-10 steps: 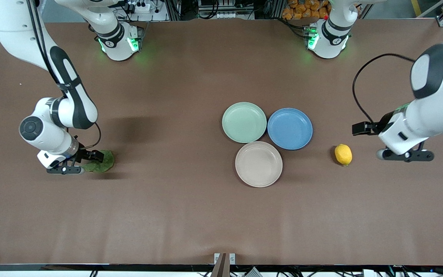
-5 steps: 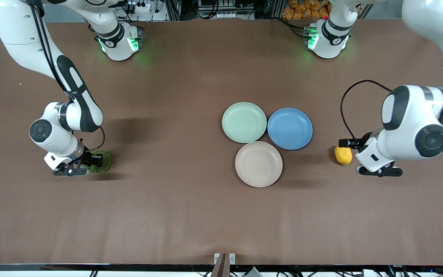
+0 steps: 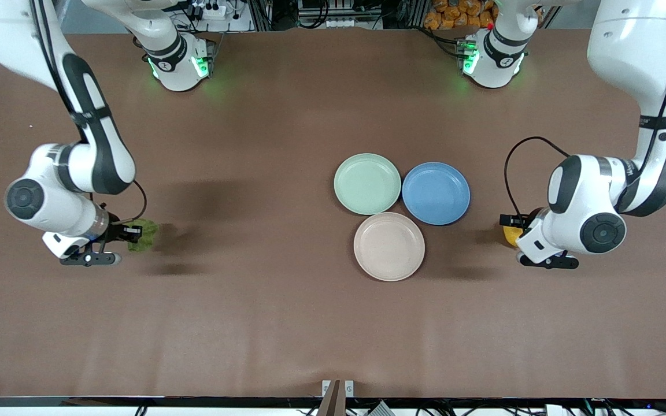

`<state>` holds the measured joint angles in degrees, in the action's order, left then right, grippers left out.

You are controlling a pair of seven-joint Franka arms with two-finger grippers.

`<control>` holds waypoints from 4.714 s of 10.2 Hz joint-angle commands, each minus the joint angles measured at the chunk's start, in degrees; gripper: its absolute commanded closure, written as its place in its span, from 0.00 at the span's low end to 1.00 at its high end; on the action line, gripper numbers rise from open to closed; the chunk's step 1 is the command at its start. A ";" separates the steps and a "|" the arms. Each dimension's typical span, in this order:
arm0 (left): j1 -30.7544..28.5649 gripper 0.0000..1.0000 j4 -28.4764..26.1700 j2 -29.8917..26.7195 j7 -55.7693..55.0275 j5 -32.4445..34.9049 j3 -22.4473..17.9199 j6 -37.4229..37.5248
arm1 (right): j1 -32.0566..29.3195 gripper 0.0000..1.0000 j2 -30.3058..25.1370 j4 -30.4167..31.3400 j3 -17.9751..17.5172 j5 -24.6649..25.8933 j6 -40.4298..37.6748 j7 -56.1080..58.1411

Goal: Place lemon and lettuce in plates

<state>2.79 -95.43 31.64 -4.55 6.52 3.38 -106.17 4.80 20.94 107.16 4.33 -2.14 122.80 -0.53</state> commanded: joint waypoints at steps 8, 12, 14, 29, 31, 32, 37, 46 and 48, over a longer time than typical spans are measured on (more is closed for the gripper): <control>-0.86 0.00 0.95 8.17 0.07 3.50 0.05 -5.71 | 28.21 1.00 -1.79 -9.95 -5.91 -1.91 -10.68 -53.30; -0.51 1.00 0.95 8.17 0.16 3.50 0.05 -6.59 | 39.21 1.00 2.60 -9.87 -5.83 -8.15 2.05 -69.11; -0.51 1.00 1.64 7.56 0.16 3.50 0.05 -6.59 | 42.91 1.00 5.68 -9.87 -5.83 -7.80 9.44 -76.34; 19.42 1.00 11.14 8.61 -38.14 -5.73 0.75 -17.66 | 32.06 0.00 -5.44 -28.50 -0.20 1.96 -28.63 -50.34; 22.59 1.00 11.05 9.83 -40.70 -5.56 0.66 -18.45 | 26.08 0.00 -8.71 -28.50 -0.11 2.66 -32.53 -40.65; 23.65 0.92 11.05 10.19 -40.80 -5.47 0.66 -19.24 | 22.74 0.00 -9.85 -28.50 -0.11 2.58 -33.23 -35.56; 22.79 0.00 10.79 8.88 -41.67 -4.14 -0.04 -19.24 | 7.88 0.00 -10.74 -28.50 -0.20 1.70 -34.91 -22.68; 4.78 0.00 2.39 0.02 -40.89 -7.83 0.66 -17.93 | -0.83 0.00 -21.38 -14.96 -0.64 1.70 -25.50 -4.14; 3.54 0.00 -5.69 -6.21 -40.10 -7.84 0.75 -18.89 | -2.59 0.00 -21.38 -15.23 -0.99 1.70 -26.12 -1.24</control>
<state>6.95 -92.31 32.81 -45.25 0.14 3.51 -124.41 4.47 1.29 89.70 4.76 -0.15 95.88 -4.03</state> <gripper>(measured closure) 0.000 0.000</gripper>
